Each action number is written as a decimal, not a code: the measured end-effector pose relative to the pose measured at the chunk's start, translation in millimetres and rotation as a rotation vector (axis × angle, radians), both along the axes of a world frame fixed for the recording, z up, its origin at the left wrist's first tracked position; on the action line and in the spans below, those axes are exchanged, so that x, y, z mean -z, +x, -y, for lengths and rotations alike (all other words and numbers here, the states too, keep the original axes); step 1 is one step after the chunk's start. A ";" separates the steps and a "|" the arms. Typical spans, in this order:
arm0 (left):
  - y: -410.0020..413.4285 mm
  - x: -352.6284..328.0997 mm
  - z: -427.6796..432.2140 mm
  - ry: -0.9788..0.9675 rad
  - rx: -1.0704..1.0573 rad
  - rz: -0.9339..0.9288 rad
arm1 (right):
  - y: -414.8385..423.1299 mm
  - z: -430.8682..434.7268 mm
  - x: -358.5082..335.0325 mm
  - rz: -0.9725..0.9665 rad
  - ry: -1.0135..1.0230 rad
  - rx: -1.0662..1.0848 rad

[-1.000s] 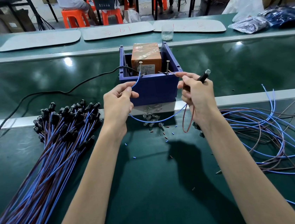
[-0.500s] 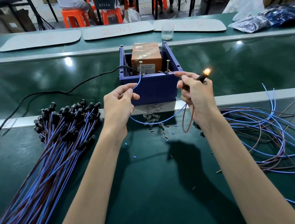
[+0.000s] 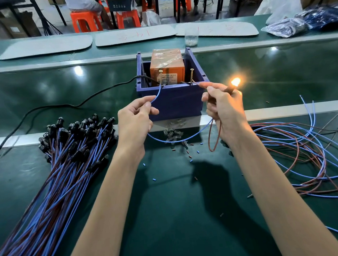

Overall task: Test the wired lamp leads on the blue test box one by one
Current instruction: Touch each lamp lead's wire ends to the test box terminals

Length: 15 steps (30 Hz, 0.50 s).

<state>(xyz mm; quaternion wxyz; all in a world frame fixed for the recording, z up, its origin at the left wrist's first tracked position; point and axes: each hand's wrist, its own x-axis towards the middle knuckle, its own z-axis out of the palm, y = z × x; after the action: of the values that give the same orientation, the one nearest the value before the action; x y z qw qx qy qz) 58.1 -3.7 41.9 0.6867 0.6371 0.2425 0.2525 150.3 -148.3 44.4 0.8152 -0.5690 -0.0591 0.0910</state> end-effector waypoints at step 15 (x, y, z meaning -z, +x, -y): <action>2.4 -0.1 2.2 0.000 0.000 0.011 | 1.2 -2.1 0.6 -0.006 -0.002 -0.014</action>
<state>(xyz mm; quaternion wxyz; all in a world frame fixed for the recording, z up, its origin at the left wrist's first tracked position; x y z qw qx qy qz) 60.5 -5.9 42.1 0.6881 0.6356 0.2386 0.2561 151.5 -146.2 43.8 0.8140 -0.5692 -0.0605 0.0987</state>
